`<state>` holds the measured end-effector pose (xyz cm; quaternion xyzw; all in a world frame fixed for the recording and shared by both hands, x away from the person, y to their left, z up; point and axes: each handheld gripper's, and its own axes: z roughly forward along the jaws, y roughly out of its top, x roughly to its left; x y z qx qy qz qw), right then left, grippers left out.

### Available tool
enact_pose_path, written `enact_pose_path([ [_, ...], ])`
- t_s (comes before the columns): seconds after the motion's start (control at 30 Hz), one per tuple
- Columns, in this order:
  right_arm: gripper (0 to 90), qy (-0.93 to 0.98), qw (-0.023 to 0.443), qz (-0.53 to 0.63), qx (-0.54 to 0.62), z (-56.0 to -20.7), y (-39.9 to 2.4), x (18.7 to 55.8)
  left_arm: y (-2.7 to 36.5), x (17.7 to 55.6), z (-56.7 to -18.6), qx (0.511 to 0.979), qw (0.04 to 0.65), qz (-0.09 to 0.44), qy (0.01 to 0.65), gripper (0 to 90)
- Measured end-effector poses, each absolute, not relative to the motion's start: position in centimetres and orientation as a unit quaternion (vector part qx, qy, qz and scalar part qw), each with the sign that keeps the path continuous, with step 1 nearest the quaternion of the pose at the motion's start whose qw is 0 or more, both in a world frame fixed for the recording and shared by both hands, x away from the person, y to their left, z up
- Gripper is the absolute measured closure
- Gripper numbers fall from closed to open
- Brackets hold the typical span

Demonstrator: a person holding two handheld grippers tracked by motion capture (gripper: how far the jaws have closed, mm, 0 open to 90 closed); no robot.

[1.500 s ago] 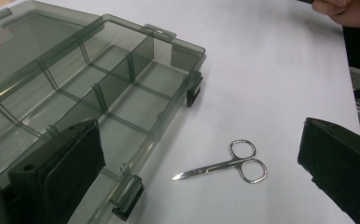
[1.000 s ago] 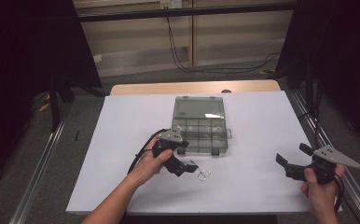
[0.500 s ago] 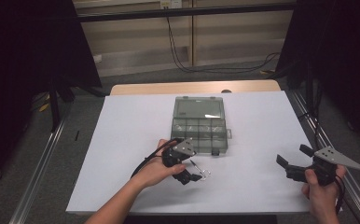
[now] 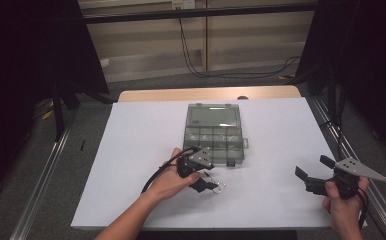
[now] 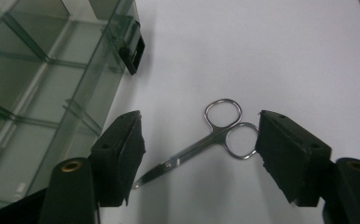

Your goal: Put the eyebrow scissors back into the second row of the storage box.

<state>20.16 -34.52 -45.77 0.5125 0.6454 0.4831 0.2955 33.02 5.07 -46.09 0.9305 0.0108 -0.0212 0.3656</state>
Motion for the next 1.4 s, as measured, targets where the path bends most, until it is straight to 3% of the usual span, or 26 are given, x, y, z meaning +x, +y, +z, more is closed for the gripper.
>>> enact_pose_path([
  [0.07,0.3,0.646,0.296,0.483,0.512,-45.8,-34.5,20.2,4.9,33.0,-46.2,0.93,0.366,-0.031,0.019,32.3],
  [0.23,0.3,0.648,0.296,0.482,0.511,-45.8,-34.4,20.2,4.6,33.3,-46.4,0.926,0.374,-0.046,0.035,16.5],
  [0.4,0.3,0.647,0.296,0.482,0.51,-45.8,-34.5,20.2,4.6,33.4,-46.5,0.922,0.381,-0.063,0.038,13.9],
  [0.87,0.4,0.647,0.298,0.478,0.514,-45.9,-34.7,20.2,4.7,33.8,-47.1,0.936,0.353,-0.007,-0.003,52.9],
  [1.4,0.4,0.645,0.298,0.478,0.517,-45.9,-34.9,20.2,4.9,34.5,-47.5,0.932,0.358,-0.05,-0.01,64.6],
])
